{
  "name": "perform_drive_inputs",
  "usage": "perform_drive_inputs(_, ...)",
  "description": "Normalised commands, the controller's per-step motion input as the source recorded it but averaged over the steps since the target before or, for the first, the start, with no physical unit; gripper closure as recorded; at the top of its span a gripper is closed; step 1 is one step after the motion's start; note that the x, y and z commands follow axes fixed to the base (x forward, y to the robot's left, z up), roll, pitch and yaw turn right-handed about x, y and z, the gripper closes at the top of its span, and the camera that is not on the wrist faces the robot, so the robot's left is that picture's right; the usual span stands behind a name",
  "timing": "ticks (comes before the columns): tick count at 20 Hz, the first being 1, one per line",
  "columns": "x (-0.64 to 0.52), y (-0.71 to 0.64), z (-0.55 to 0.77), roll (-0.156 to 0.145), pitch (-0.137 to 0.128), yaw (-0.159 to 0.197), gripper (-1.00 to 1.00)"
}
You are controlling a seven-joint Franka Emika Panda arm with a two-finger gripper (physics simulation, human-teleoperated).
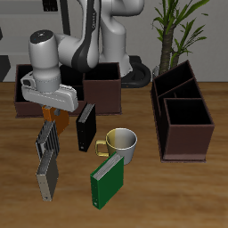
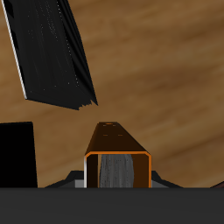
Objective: Place the orange book into the left desk caddy's right compartment
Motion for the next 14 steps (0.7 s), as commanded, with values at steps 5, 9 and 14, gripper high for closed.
perform_drive_inputs(5,-0.03,0.09,0.42,0.006,-0.037,0.017,1.00)
perform_drive_inputs(9,-0.06,0.22,0.62,0.004,-0.041,0.011,1.00)
perform_drive_inputs(14,-0.11,0.23,0.52,-0.004,-0.029,-0.004,1.00)
